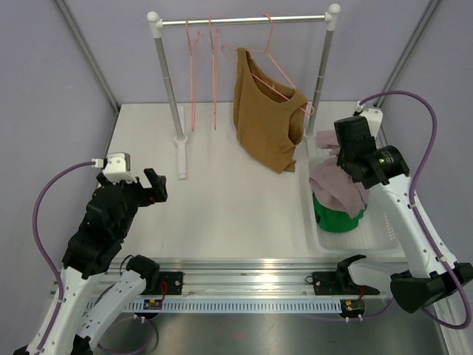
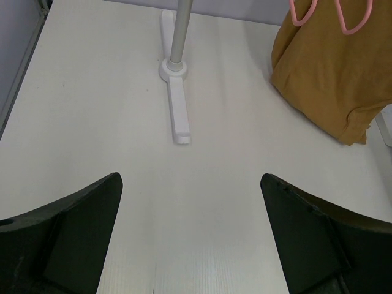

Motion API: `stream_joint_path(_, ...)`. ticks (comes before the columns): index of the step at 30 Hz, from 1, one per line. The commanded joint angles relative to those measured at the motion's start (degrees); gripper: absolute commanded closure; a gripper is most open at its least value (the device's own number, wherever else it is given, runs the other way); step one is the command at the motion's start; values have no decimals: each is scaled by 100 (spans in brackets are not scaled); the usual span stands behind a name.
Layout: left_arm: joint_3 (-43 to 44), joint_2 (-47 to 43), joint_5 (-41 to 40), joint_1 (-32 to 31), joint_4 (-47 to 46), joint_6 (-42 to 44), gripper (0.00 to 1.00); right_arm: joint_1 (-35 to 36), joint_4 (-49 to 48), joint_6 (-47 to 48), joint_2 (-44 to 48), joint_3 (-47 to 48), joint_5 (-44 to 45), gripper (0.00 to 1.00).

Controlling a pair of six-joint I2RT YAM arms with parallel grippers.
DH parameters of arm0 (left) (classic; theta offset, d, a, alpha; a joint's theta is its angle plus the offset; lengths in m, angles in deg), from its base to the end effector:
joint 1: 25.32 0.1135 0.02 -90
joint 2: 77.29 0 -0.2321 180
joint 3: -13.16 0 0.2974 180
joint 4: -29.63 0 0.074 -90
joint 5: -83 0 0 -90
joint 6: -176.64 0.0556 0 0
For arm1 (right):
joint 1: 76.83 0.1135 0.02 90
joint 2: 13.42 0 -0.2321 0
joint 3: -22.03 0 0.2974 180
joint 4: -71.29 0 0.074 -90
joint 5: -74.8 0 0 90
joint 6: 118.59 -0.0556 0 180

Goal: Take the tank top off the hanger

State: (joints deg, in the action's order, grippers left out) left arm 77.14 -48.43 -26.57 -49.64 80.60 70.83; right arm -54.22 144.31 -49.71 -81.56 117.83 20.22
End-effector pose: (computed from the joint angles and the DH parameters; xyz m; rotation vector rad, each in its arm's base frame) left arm 0.1731 -0.0578 0.3621 -0.1014 1.8319 -0.1769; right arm 0.2716 0.0782 0.3821 0.2584 2.1918 -0.3139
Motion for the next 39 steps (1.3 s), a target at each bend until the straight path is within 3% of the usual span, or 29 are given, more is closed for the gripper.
stream_joint_path(1, 31, -65, -64, 32, -286, 131, 1, -371, -258, -119, -33, -618, 220, 100)
stream_joint_path(8, 57, -91, -126, 50, -233, 79, 1, -1047, -917, -374, -979, -2297, -938, 100)
stream_joint_path(11, 66, -161, -143, 50, -216, 70, 1, -1180, -1023, -506, -1594, -2386, -1536, 100)
stream_joint_path(13, 66, -179, -187, 50, -189, 61, 1, -1259, -1111, -568, -1860, -2387, -1652, 93)
stream_joint_path(14, 66, -223, -213, 50, -180, 52, 1, -1259, -1129, -577, -2078, -2343, -1696, 88)
stream_joint_path(15, 66, -232, -231, 58, -180, 61, 1, -1259, -1033, -603, -2168, -2308, -1653, 74)
stream_joint_path(18, 92, -249, -380, 59, -145, 43, 1, -1259, -673, -761, -2099, -2062, -1310, 50)
stream_joint_path(19, 93, -232, -476, 85, -136, 35, 1, -1250, -559, -796, -1811, -1966, -1214, 35)
stream_joint_path(21, 154, -154, -565, 129, -75, 26, 1, -1250, -208, -788, -1467, -1536, -1029, 18)
stream_joint_path(22, 189, -109, -652, 207, -57, 0, 1, -1259, -102, -718, -1109, -1177, -1037, 1)
stream_joint_path(25, 338, 49, -889, 322, 83, -62, 1, -1259, 216, -421, -658, -666, -1159, 1)
stream_joint_path(31, 935, 400, -1646, 331, 785, -379, 1, -1259, 208, 380, 501, 267, -2293, 1)
stream_joint_path(34, 1419, 611, -1541, 331, 1242, -273, 1, -1259, -39, 661, 1449, 329, -2924, 0)
stream_joint_path(39, 2095, 840, -1400, 331, 2094, -265, 1, -1259, 224, 846, 2085, 382, -3278, 0)
